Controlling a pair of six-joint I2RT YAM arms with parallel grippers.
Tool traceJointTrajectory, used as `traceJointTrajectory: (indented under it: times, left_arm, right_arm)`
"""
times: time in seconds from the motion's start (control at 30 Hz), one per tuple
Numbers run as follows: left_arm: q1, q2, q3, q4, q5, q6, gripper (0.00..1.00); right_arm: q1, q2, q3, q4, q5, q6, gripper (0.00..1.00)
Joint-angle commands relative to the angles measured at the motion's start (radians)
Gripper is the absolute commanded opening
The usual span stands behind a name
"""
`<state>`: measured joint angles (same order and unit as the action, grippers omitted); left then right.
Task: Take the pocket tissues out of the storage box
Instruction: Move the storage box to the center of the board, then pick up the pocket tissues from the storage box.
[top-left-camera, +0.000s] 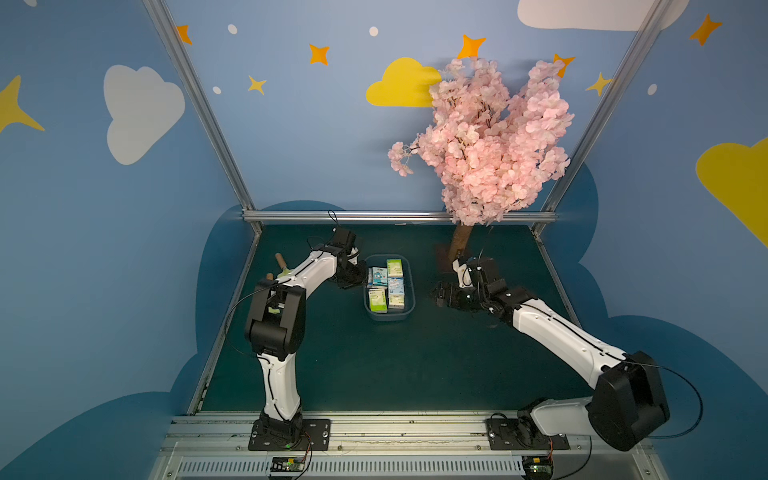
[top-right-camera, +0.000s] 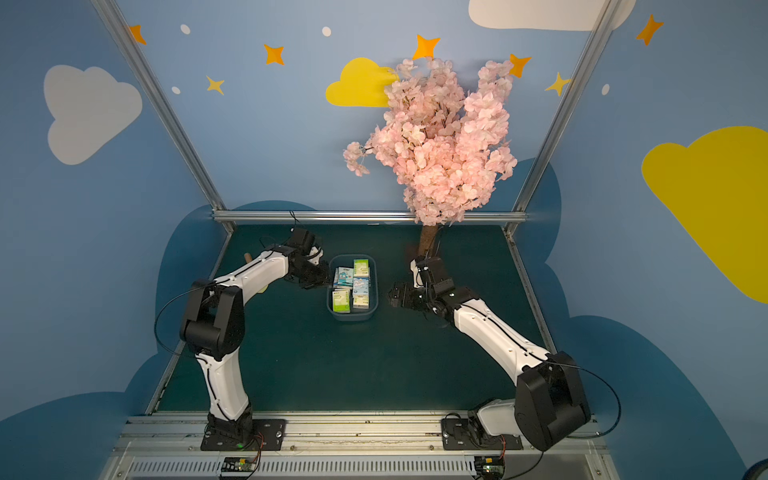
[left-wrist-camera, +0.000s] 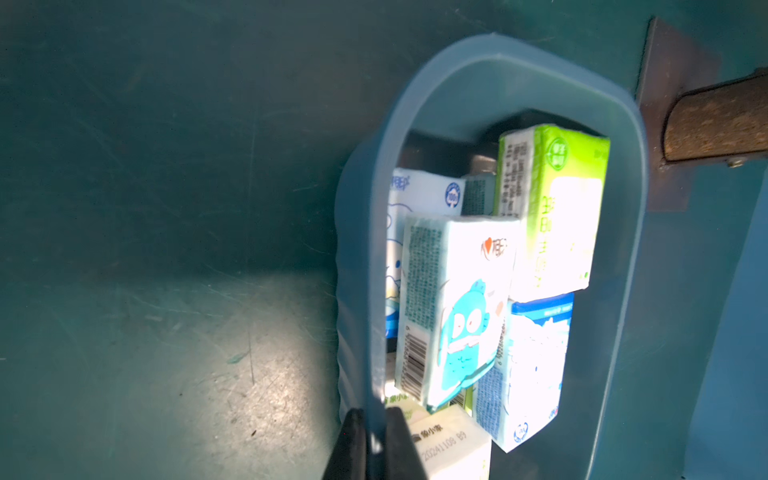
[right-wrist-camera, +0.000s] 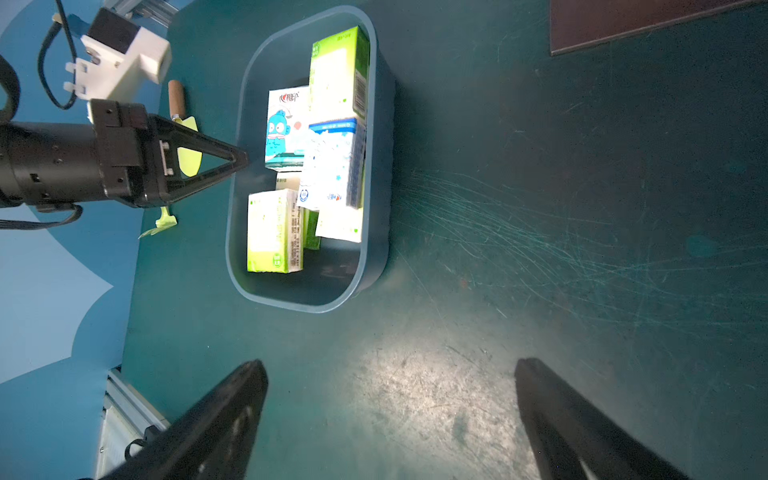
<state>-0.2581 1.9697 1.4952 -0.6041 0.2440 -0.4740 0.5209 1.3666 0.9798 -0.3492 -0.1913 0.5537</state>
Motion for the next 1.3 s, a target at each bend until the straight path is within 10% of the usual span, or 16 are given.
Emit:
traceJointTrajectory:
  times: [0.0,0.47,0.87,1.27]
  left_arm:
    - [-0.003,-0.038,0.001,-0.030,-0.040,0.001,0.26]
    - [-0.059,-0.273,-0.038,-0.175,-0.178,0.001,0.67]
    - [-0.269,-0.242,0.048,-0.412,-0.477,-0.170,0.79]
    - [-0.329,-0.041,0.193,-0.441,-0.458,-0.194,0.79]
  right_arm:
    - [0.006,-0.005,0.001,-0.008,0.014,-0.001,0.98]
    - [0.001,-0.083,-0.019,-0.076,0.111,-0.030,0.98]
    - [-0.007,-0.095,-0.036,-0.076,0.147,-0.029,0.98]
    - [-0.013,-0.108,-0.047,-0.082,0.146,-0.006,0.98]
